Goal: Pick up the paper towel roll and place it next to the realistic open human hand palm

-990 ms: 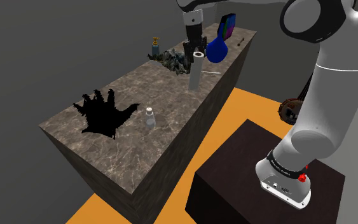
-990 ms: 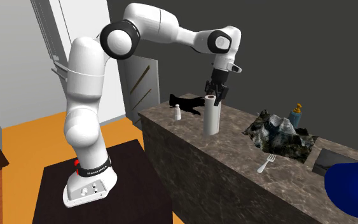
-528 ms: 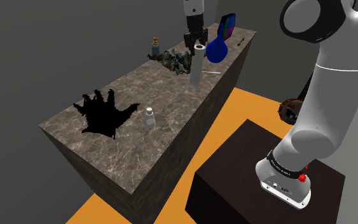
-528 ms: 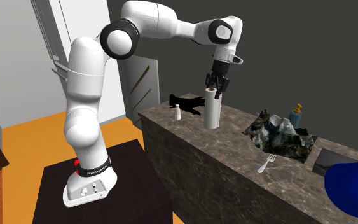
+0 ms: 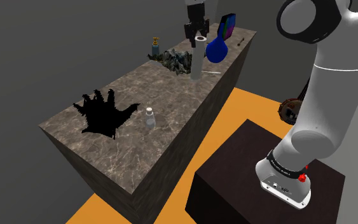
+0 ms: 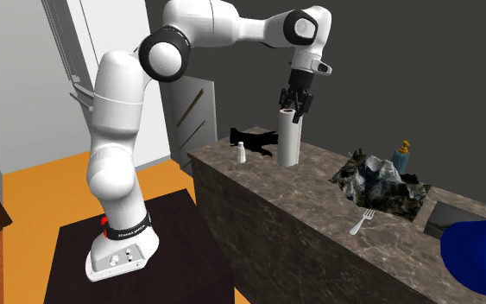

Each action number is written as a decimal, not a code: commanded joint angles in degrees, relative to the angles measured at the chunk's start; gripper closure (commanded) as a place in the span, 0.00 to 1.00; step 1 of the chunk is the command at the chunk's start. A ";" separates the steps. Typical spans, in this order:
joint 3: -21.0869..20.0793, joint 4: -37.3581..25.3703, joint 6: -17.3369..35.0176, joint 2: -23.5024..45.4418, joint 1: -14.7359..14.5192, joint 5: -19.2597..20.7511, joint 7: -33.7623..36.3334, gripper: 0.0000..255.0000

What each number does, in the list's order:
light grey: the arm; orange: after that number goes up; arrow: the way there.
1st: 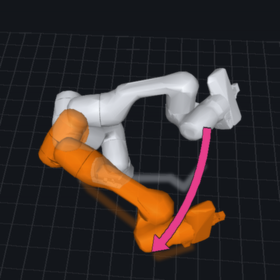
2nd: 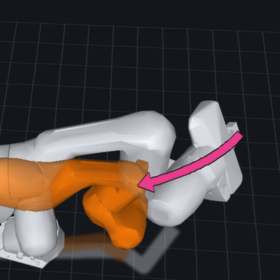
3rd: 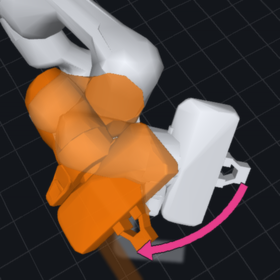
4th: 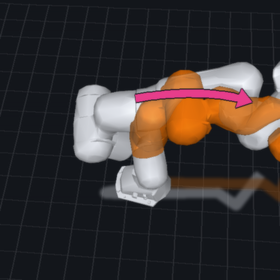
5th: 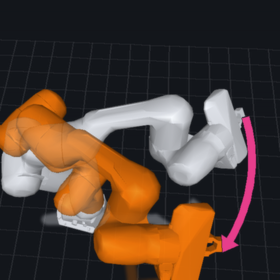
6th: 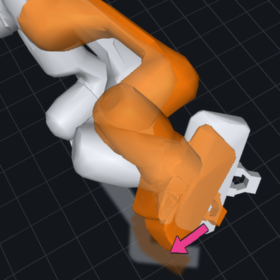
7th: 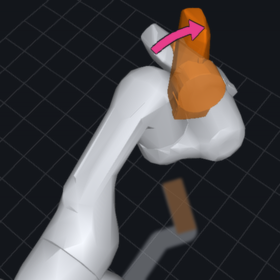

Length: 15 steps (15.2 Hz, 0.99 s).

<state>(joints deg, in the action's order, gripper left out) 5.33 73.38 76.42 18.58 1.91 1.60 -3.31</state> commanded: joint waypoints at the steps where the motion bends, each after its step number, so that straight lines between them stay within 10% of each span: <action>1: -0.41 -0.40 -0.85 -0.37 -0.75 -0.15 1.14 1.00; 15: -6.98 1.49 -0.48 -1.77 -11.90 -3.03 19.15 1.00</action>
<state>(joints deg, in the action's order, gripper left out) -1.20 75.43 76.16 16.49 -9.20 -1.22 14.49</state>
